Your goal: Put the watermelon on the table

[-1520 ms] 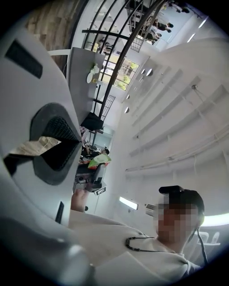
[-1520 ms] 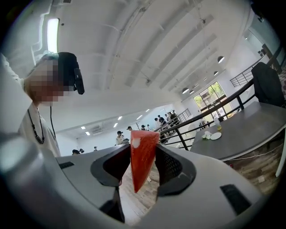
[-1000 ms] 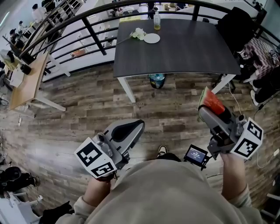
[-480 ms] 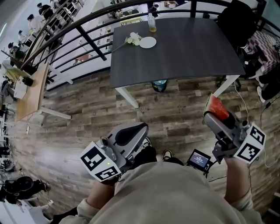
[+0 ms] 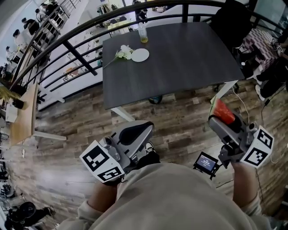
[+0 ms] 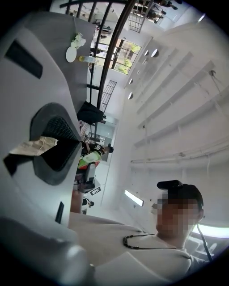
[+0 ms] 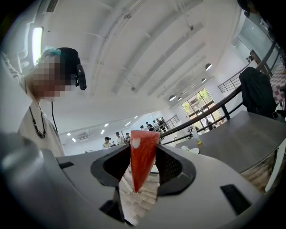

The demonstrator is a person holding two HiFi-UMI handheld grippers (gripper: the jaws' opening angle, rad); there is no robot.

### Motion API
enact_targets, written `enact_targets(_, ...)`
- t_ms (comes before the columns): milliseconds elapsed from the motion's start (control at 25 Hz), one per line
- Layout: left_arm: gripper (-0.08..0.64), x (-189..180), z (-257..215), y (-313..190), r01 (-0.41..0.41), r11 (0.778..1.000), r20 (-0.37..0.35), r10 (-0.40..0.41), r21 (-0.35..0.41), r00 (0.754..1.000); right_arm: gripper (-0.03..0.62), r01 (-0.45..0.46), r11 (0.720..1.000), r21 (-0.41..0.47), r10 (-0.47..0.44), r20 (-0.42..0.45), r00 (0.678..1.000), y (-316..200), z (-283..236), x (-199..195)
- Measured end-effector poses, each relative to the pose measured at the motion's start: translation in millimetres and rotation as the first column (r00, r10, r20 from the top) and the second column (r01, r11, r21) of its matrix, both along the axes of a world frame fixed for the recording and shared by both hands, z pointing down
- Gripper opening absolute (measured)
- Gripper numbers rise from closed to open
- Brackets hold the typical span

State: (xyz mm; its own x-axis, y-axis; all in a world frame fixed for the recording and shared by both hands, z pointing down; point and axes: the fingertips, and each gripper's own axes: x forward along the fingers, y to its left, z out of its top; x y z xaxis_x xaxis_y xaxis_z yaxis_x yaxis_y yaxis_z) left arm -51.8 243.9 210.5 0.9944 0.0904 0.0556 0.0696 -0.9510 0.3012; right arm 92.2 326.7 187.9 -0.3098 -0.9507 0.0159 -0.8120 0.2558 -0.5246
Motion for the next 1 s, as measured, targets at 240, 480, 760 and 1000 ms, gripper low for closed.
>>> enact_targets(240,0.003,10,5,-55,-0.043,0.999,-0.016,0.043,0.016,0.999,0.187,-0.046,0.999,-0.001,0.046,-0.036,0.998,-50,-3,7)
enact_targets(480,0.003,-4,8,-112,-0.062,0.998,-0.024,0.062,0.012,0.998,0.187,-0.030,0.999,-0.019,0.028,-0.065,0.997,-116,-8,-12)
enact_targets(760,0.003,-13,30,-166,-0.032,0.998,-0.013,0.031,-0.057,0.999,0.187,-0.004,0.999,-0.049,0.002,-0.052,0.999,-174,10,-16)
enact_targets(1000,0.003,21,39,-196,-0.031,0.996,0.018,0.033,-0.079,0.999,0.187,0.012,0.998,-0.054,-0.013,-0.015,1.000,-211,19,19)
